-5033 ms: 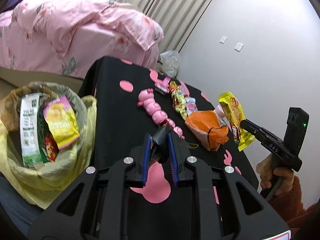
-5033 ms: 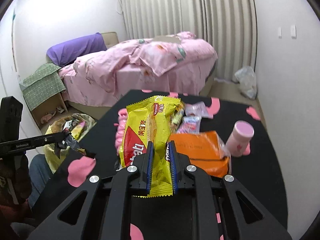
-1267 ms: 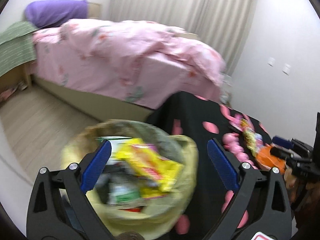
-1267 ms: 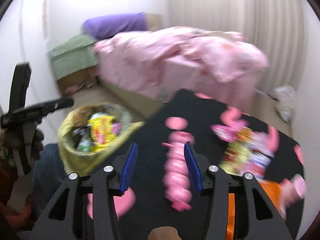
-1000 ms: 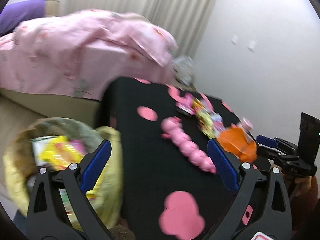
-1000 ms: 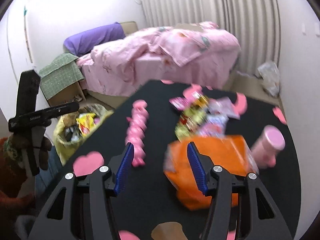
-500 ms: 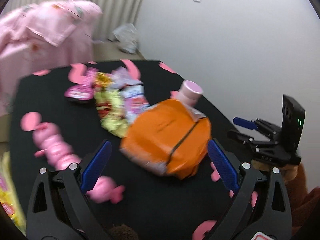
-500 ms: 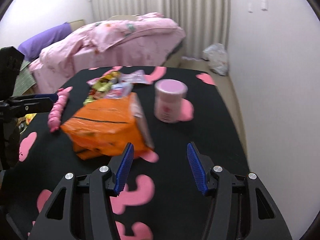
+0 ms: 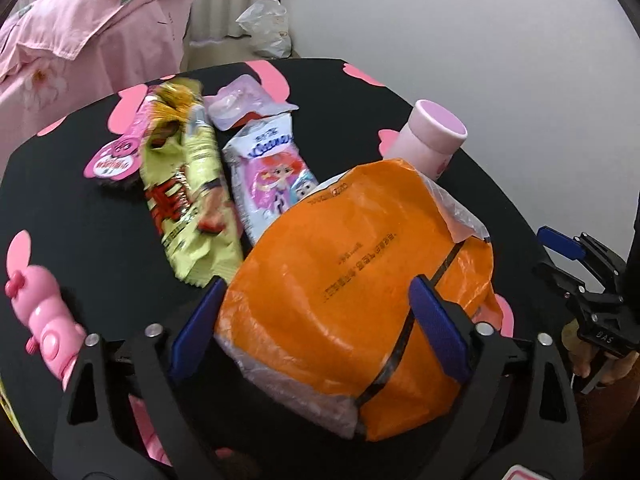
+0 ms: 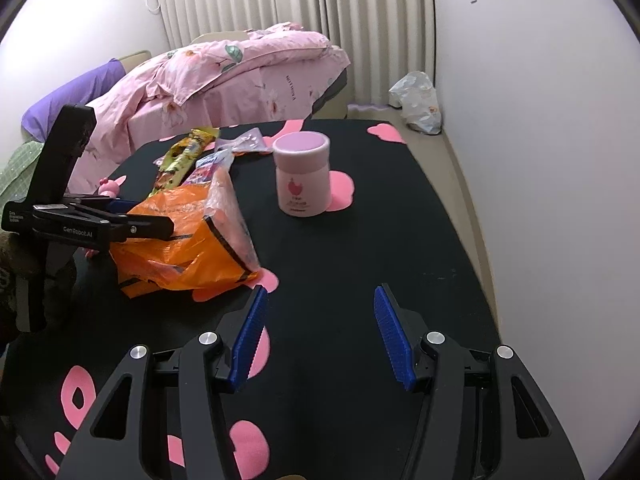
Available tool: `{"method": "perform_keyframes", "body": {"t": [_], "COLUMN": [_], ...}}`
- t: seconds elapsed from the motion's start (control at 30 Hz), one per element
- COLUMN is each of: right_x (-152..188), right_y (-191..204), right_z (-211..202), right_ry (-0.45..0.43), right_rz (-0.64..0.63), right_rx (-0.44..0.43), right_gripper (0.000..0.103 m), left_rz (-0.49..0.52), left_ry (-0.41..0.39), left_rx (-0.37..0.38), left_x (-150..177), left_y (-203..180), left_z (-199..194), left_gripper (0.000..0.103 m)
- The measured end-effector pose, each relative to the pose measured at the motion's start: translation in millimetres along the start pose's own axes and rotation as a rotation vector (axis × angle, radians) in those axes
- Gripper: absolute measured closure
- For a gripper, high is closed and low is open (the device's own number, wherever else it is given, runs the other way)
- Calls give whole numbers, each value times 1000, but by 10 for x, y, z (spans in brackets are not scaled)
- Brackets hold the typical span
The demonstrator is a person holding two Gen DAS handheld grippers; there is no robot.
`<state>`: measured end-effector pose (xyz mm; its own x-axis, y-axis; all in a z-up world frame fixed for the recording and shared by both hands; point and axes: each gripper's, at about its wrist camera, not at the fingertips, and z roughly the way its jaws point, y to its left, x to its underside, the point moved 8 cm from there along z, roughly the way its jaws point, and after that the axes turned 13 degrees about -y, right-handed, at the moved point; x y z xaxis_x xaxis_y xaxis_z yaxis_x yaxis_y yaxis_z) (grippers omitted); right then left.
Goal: Collect trash
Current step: 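Grasp the orange plastic bag with the left tool while the right tool grasps a pink candy stick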
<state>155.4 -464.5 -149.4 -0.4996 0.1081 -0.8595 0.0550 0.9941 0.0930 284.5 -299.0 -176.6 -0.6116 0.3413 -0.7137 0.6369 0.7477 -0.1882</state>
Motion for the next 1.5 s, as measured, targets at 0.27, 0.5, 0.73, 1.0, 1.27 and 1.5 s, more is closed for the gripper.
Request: {"method": "perform_keyframes", "body": {"t": [0.27,0.5,0.73,1.0,1.27,1.5], "right_x": [-45,-61,-152,-405,-364,-168], "right_y": [181,348,620,963,1435,1488], "right_z": [29,31,60,334,836,786], "right_ry": [-9,1,7,33,121,157], "right_rz": [-6,-72,-40,-104,-149,-141], "right_rx": [-8,3,-76,-72,-244,-252], "right_gripper": [50,50,50,50,64,90], "left_rz": [-131,-169,-289,-319,-373,-402], "left_ry": [-11,-113,-141,-175,-209,-224], "left_rx": [97,82,2,-138,-162,-123], "left_x": [150,209,389,698,815,848], "left_y": [-47,-19,446,885,1079,1083], "left_z": [-325,-800,-1180,-1619,-1724,-1723], "left_gripper": [70,79,71,79,77,62]}}
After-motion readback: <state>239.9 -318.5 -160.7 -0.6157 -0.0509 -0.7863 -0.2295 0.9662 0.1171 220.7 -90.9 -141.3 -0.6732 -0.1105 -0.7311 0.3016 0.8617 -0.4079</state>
